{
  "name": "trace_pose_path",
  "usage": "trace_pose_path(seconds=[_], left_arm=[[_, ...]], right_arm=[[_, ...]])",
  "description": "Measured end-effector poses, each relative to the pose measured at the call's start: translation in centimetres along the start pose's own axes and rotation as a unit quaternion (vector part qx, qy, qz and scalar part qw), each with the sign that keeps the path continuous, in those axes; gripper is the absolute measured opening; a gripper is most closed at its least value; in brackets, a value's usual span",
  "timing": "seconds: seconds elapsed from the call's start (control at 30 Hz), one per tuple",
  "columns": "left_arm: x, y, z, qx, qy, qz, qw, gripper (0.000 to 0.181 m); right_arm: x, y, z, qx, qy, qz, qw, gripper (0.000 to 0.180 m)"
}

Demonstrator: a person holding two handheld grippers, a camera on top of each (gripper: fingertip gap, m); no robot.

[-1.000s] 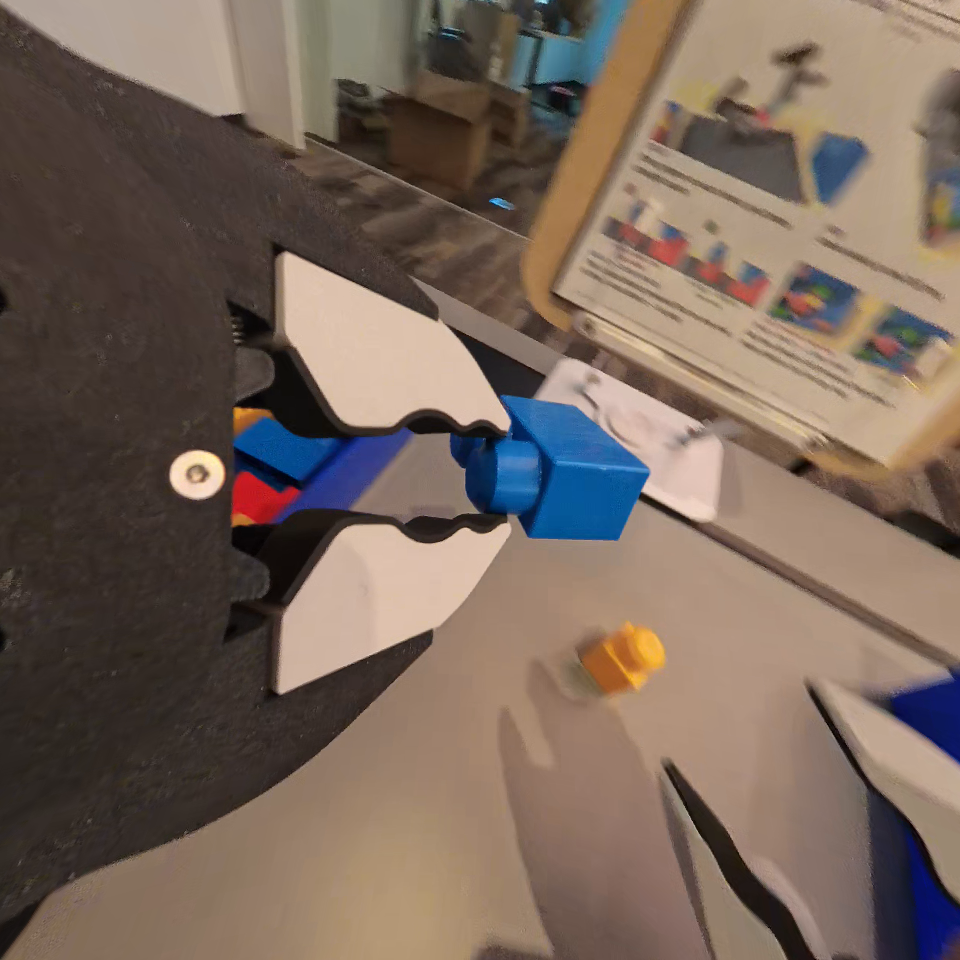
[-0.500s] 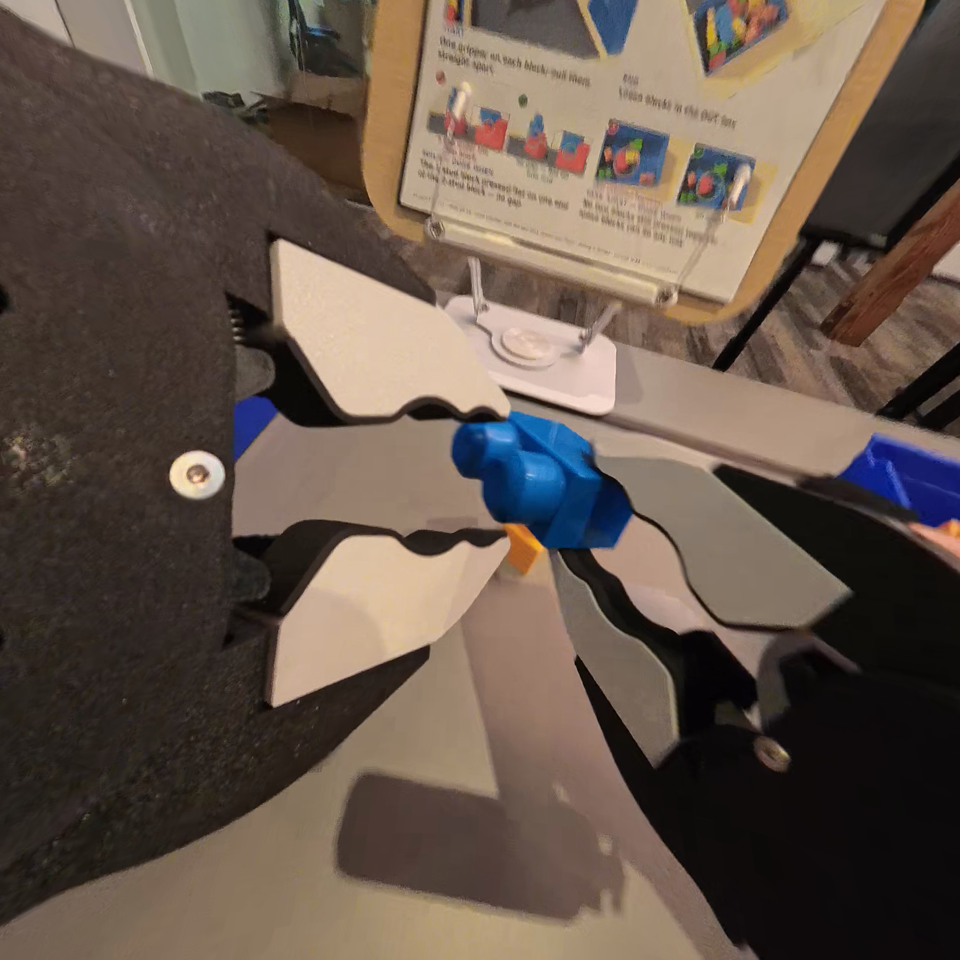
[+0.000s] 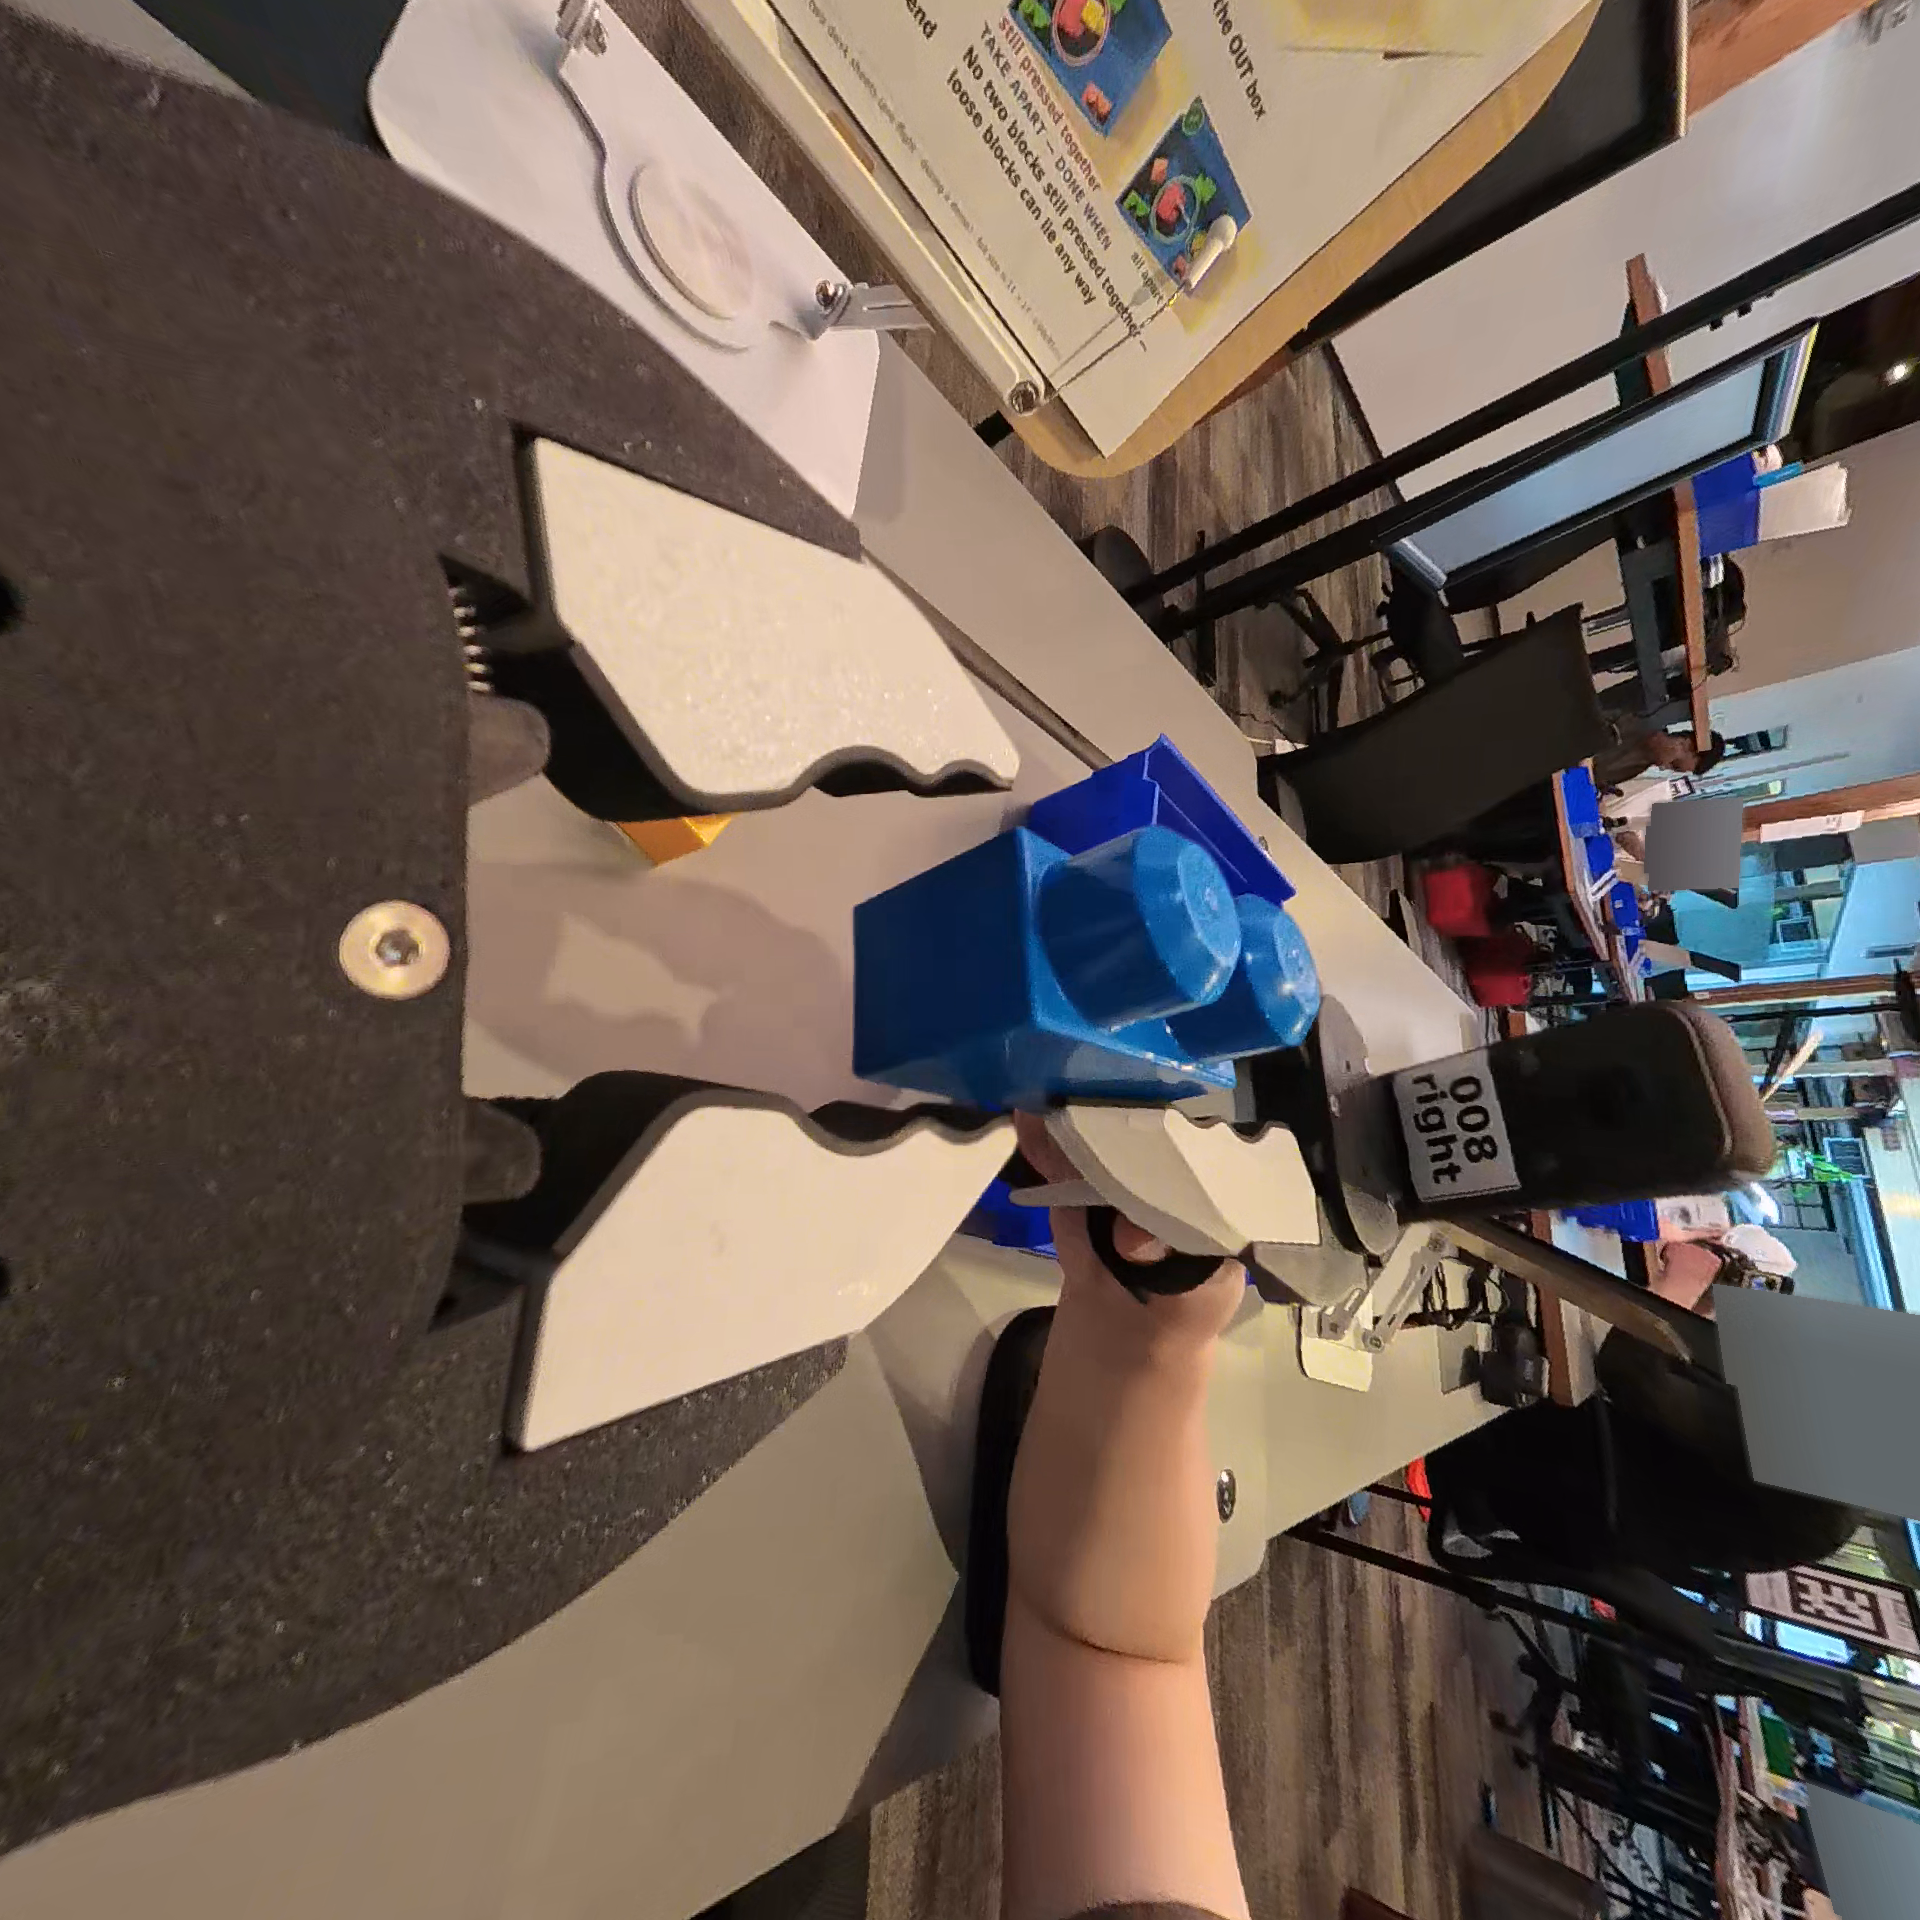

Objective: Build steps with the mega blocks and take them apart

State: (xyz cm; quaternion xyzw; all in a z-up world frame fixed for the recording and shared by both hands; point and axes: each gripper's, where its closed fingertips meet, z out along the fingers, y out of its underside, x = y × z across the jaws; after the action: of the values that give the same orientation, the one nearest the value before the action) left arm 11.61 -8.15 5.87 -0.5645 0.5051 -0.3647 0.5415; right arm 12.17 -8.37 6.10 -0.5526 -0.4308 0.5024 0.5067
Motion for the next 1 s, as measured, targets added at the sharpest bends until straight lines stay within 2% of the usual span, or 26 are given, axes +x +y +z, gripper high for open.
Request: trace_pose_path(seconds=[0.23,1.0], left_arm=[[1.2,-0.6,0.3,0.032,0.054,-0.04,0.997,0.041],[0.8,-0.4,0.3,0.024,0.082,-0.107,0.991,0.037]], right_arm=[[-0.8,-0.2,0.2,0.014,-0.028,0.012,0.999,0.037],[-0.6,0.1,0.4,0.017,-0.014,-0.008,1.0,0.037]])
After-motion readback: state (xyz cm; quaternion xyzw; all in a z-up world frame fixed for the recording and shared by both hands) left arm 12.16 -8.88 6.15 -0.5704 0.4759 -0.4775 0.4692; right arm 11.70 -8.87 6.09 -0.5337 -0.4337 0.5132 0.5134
